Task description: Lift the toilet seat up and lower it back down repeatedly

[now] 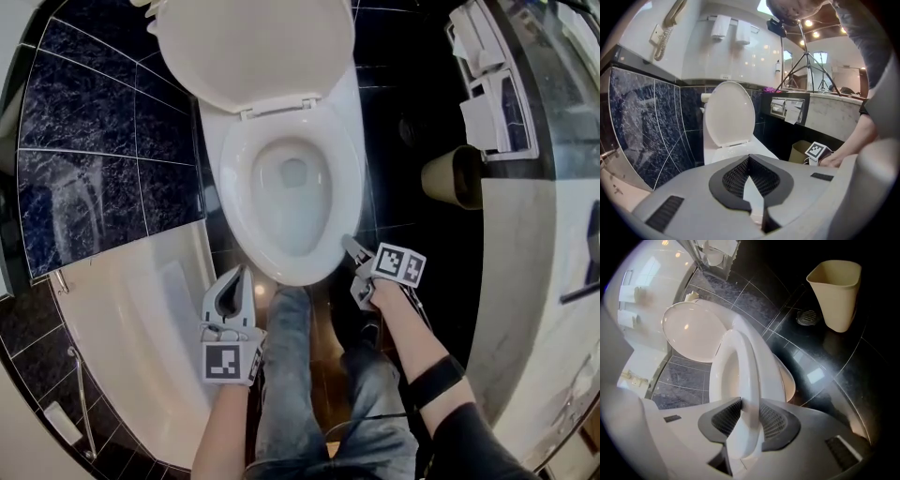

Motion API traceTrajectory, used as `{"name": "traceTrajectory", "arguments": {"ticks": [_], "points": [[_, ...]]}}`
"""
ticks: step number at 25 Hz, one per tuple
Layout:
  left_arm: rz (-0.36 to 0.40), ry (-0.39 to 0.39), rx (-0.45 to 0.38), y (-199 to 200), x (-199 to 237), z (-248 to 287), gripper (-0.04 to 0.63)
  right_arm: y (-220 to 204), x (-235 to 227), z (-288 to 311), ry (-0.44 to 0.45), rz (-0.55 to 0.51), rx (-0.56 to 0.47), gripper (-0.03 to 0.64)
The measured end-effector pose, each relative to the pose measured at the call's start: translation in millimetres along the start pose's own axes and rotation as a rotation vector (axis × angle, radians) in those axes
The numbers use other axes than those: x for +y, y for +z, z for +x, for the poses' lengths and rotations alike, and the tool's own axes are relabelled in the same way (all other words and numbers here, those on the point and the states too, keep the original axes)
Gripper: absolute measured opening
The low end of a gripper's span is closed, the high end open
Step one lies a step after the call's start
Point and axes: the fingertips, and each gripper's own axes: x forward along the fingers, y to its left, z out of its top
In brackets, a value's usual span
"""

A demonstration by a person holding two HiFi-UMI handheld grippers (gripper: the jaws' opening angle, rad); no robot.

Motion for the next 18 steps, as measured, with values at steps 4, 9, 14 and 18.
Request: {"name": "traceTrajectory", "arguments": {"ticks": [4,9,14,18], "points": [[-0.002,-0.008,-0.001,-3.6,-1.9,0.7,-0.008,1.4,-1.1,-2.0,-0.007,0.024,-0.019,0.136],[0.009,-0.011,0.007,-11.0,-0.3,-1.8,-0.008,0.5,0.0,-2.6,-0.025,0.039,-0.008,0.135],[0.040,-0.029,0.014,-16.4,-2.7,-4.5,-0.008,2.7,12.5,-13.7,-0.017,0.041,-0.001,0.133],[0.009,-0.016,0.046,-25.2,-8.8,-10.0,-0.008,4.8,26.0,-25.0,-0.014,0.049,0.013,0.129]]}}
